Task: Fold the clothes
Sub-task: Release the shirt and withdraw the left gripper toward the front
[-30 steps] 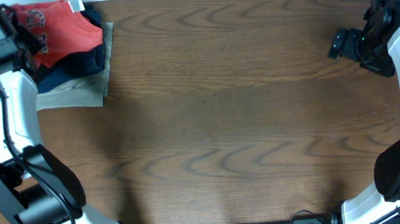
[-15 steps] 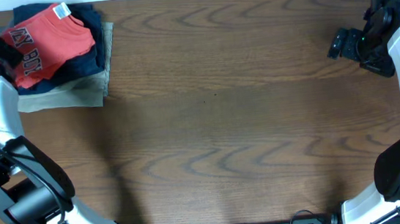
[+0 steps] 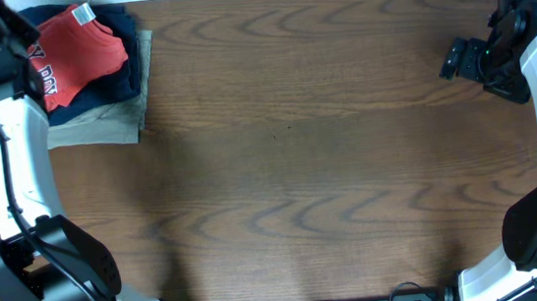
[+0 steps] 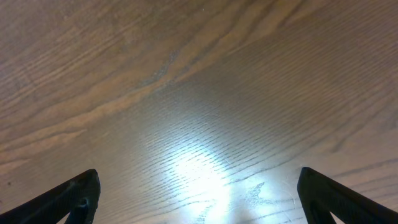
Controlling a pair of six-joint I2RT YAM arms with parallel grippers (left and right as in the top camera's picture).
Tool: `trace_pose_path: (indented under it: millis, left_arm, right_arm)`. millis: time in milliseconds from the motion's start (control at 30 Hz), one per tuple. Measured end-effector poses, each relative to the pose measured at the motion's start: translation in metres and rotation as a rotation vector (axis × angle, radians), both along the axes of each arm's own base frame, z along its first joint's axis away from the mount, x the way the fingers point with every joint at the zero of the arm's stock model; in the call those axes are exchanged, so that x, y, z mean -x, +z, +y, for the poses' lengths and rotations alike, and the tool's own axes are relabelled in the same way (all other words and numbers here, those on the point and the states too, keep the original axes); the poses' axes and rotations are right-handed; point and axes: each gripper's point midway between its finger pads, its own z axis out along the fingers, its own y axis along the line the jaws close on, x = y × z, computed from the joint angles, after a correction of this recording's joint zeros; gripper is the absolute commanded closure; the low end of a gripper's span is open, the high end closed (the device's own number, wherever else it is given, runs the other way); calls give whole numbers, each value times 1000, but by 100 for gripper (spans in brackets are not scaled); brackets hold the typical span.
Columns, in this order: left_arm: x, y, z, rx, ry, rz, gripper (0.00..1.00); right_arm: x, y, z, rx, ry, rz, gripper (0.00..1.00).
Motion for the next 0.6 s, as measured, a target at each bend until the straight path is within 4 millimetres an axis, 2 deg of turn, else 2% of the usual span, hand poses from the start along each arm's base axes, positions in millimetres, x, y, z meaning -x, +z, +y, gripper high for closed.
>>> trace_pose_path:
  millis: [67,167,300,367,467,500,567,600]
  left_arm:
    - [-7,-4,-2,-2,-9,-6,81]
    - [-17,-31,3,10,-5,27,81]
    - [-30,-92,13,41,4,119,82]
    - [-33,-131,18,64,9,185,80]
    - [-31,-179,20,93,14,277,72]
    - [-30,-186,20,96,14,294,67]
    - [-30,-189,21,99,15,301,55]
    - [-30,-186,21,95,12,298,37]
  right_arm:
    - [0,0,0,0,0,0,1]
    - [0,0,0,0,0,0,1]
    - [0,0,0,0,0,0,1]
    - [0,0,0,0,0,0,1]
    - [0,0,0,0,0,0,1]
    - [0,0,0,0,0,0,1]
    - [0,0,0,0,0,0,1]
    - [0,0,0,0,0,0,1]
